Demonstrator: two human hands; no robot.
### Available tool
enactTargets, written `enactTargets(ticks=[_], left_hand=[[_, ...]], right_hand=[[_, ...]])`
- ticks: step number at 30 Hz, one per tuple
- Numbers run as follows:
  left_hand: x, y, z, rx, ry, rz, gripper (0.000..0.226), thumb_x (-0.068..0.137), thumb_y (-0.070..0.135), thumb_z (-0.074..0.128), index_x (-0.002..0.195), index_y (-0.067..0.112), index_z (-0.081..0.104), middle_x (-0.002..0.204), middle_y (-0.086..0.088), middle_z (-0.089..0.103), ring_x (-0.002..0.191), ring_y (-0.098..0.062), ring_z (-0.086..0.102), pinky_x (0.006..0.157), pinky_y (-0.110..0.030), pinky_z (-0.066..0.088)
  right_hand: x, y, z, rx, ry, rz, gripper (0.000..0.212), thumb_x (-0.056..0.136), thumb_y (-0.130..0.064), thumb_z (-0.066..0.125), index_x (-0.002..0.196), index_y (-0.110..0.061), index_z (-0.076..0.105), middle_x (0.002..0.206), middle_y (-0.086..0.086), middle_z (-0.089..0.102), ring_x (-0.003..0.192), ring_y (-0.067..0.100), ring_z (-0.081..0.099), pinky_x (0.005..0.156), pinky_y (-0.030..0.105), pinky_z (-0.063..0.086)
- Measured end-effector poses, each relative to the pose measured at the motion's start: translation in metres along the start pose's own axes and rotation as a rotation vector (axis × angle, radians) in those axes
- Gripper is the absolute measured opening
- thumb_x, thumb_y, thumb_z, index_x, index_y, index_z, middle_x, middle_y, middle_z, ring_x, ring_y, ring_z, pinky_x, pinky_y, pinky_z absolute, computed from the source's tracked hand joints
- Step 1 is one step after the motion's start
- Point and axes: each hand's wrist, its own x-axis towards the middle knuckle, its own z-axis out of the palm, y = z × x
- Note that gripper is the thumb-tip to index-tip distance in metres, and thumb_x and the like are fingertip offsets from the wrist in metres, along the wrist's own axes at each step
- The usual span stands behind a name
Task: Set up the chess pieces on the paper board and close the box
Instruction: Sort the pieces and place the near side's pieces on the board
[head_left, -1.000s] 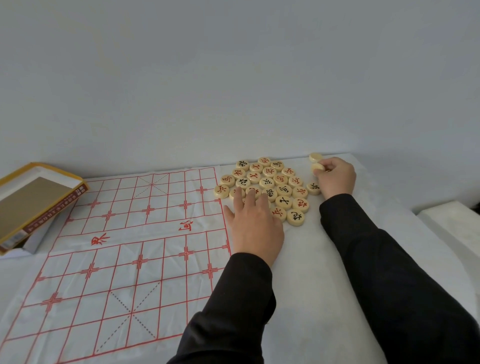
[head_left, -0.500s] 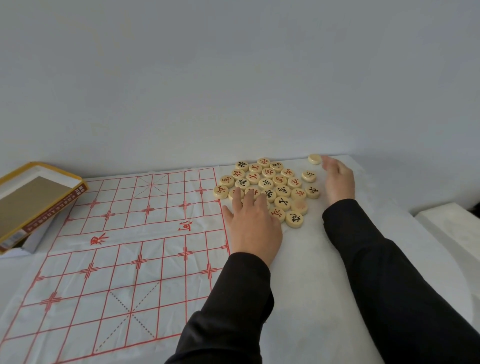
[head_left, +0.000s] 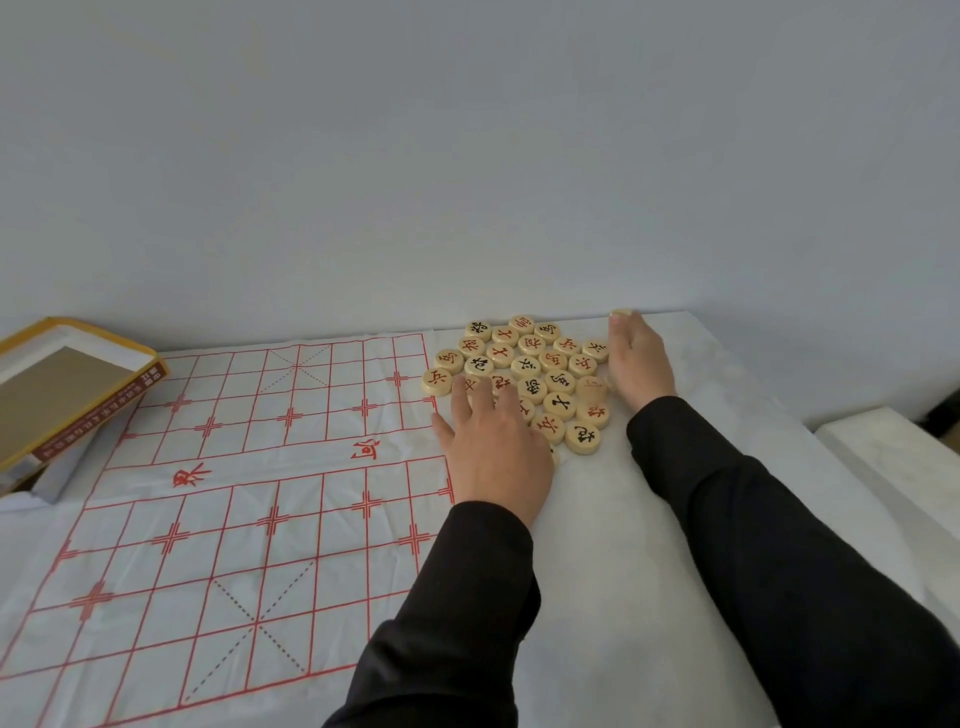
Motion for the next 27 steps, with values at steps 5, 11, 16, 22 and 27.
enactTargets(ticks=[5,11,16,22,27], left_hand=[[0.001,-0.002,-0.002,-0.036,-0.012,-0.009,0.048,0.093,0.024,0.040,0.141,0.021,0.031,0.153,-0.002,0.021,0.144,-0.023,-0.003,0.116,-0.051,0.006],[0.001,-0.002,-0.001,-0.069,0.018,0.010,0.047,0.093,0.023,0.042,0.139,0.021,0.035,0.151,0.000,0.025,0.144,-0.022,0.000,0.116,-0.049,0.007],[0.002,-0.003,0.000,-0.095,0.044,0.024,0.047,0.092,0.022,0.042,0.139,0.022,0.036,0.149,0.001,0.029,0.144,-0.021,0.003,0.117,-0.047,0.009],[0.002,-0.002,0.002,-0.102,0.060,0.049,0.047,0.092,0.021,0.042,0.139,0.021,0.037,0.149,0.001,0.029,0.144,-0.020,0.004,0.117,-0.046,0.011],[0.002,-0.003,0.003,-0.090,0.069,0.052,0.047,0.092,0.021,0.043,0.139,0.021,0.037,0.149,0.001,0.029,0.144,-0.020,0.005,0.117,-0.045,0.012]], right_hand=[[0.016,0.001,-0.004,-0.030,-0.047,-0.017,0.052,0.102,-0.039,0.023,0.140,-0.009,0.041,0.156,0.007,0.023,0.144,0.024,0.019,0.118,0.038,0.016],[0.027,0.011,0.001,-0.028,0.026,0.010,0.037,0.098,-0.023,0.036,0.119,-0.008,0.062,0.128,0.013,0.058,0.119,0.029,0.050,0.102,0.034,0.037],[0.023,0.026,-0.006,-0.101,0.167,0.010,0.032,0.092,-0.001,0.043,0.110,-0.006,0.069,0.125,0.012,0.053,0.117,0.029,0.046,0.097,0.028,0.036],[0.017,0.033,-0.015,-0.243,0.155,0.020,0.027,0.090,-0.015,0.052,0.113,-0.012,0.067,0.130,0.013,0.049,0.118,0.031,0.047,0.102,0.036,0.036],[0.014,0.034,-0.018,-0.328,0.171,-0.001,0.022,0.090,-0.019,0.053,0.106,-0.012,0.067,0.108,0.012,0.066,0.102,0.033,0.057,0.092,0.042,0.045]])
